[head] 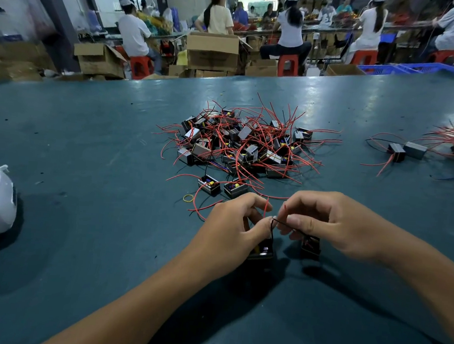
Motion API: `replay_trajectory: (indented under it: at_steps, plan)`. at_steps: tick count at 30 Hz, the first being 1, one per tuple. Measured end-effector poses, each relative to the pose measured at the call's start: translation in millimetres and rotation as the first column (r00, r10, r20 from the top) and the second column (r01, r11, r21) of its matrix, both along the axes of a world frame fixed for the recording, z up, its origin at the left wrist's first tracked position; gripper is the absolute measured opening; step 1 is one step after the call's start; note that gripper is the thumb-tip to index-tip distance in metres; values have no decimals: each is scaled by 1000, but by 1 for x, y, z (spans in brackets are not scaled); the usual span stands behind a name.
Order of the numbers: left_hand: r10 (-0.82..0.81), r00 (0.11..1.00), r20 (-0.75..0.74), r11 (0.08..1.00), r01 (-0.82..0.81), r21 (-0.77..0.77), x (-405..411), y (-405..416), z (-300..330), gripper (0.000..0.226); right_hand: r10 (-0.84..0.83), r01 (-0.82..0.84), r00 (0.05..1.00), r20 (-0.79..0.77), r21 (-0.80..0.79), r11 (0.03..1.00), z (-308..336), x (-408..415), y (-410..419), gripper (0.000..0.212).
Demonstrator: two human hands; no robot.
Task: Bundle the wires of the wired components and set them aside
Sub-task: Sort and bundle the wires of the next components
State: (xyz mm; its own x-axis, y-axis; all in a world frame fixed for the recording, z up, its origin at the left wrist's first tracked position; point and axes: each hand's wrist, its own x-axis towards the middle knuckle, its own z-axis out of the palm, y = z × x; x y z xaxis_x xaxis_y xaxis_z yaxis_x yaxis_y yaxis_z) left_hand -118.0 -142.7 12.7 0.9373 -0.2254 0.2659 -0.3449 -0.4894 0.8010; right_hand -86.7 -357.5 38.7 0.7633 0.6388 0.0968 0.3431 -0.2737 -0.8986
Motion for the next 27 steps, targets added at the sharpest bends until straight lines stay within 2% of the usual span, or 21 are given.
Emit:
replay_trajectory:
  at_steps: [5, 8, 10, 15, 20, 23, 27]
  plan:
    - [-16, 1000, 10, 999, 16, -31, -5, -3, 2, 22, 83, -85, 996, -29, -49, 995, 1, -4, 1, 16]
    - [-21, 1000, 14, 997, 22, -74, -6, -5, 2, 20, 2, 0, 999, -40, 57, 998, 0, -5, 6, 21]
    - [-15, 999, 31, 994, 18, -105, -6, -6, 2, 15, -52, 62, 995, -83, 128, 990, -3, -5, 10, 17]
    - [54, 992, 116, 993, -40, -114, -3, -6, -1, 6, -177, 199, 976, -127, 189, 962, -13, -11, 23, 17]
    - [38, 992, 117, 990, -21, -140, -3, -6, -2, 8, -271, 298, 954, -131, 283, 912, -19, -13, 29, 1]
    - [5, 996, 85, 982, 11, -189, -4, -6, -2, 7, -318, 334, 943, -104, 328, 884, -20, -16, 32, 11]
    - [-28, 997, 67, 967, 44, -249, -5, -7, -2, 6, -341, 370, 929, -146, 316, 874, -22, -17, 34, 16]
